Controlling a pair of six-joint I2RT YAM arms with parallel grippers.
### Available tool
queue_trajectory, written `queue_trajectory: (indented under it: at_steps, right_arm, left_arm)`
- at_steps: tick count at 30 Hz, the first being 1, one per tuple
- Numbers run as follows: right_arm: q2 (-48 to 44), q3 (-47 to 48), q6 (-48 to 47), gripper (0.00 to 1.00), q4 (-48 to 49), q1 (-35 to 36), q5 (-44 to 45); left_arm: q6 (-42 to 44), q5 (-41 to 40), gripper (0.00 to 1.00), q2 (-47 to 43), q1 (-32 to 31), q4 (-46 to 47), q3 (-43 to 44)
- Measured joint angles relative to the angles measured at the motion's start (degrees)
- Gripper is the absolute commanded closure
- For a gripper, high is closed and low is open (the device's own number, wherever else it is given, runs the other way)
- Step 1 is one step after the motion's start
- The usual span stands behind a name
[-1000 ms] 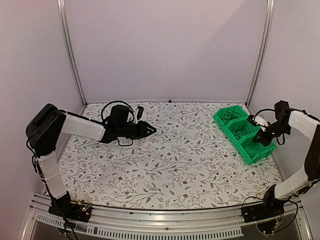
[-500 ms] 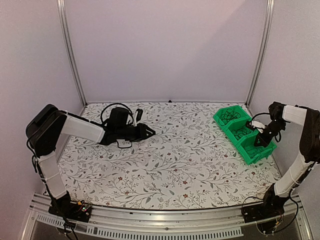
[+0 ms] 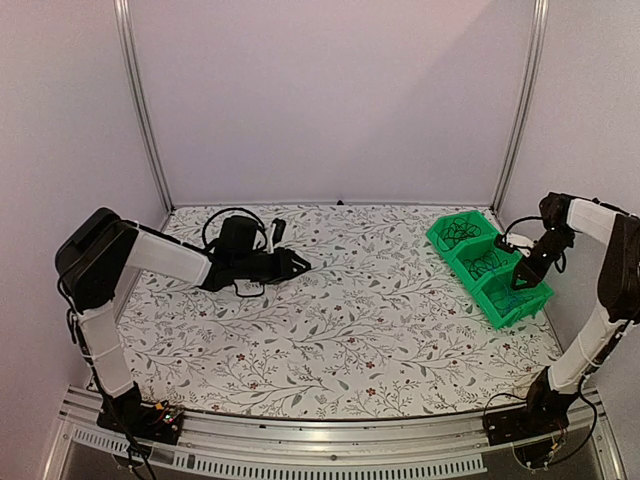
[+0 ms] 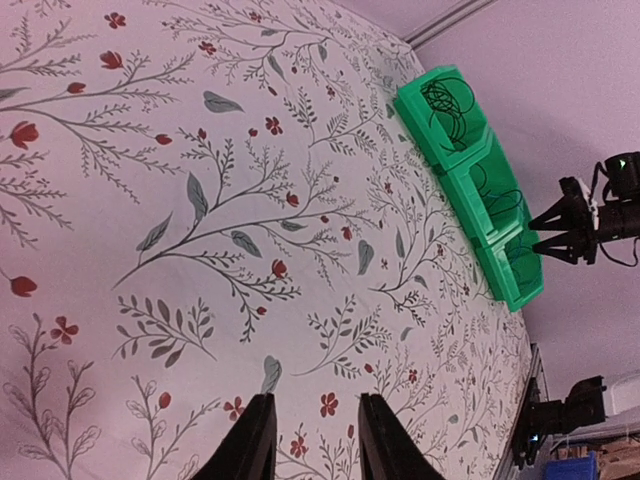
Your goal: Untangle the cables
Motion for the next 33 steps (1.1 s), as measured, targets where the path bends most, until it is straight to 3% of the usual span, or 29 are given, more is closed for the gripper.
queue_trajectory:
  at_steps: [8, 15, 27, 33]
  right_arm:
    - [-3.8, 9.9, -0.2, 0.52, -7.0, 0.1, 0.0]
    - [-7.8, 1.6, -1.2, 0.56, -6.7, 4.5, 2.7]
    - [0.8, 8.3, 9.1, 0.53, 0.1, 6.0, -2.1]
    - [2.2, 8.8, 8.5, 0.55, 3.1, 6.6, -0.9]
  left_arm:
    - [-0.9, 1.1, 0.73, 2.5, 0.1, 1.5, 0.0]
    - [-1.3, 1.9, 0.73, 3.2, 0.2, 3.0, 0.0]
    - [-1.5, 2.3, 0.73, 3.3, 0.7, 3.3, -0.1]
    - [-1.5, 2.3, 0.73, 3.3, 1.0, 3.3, -0.7]
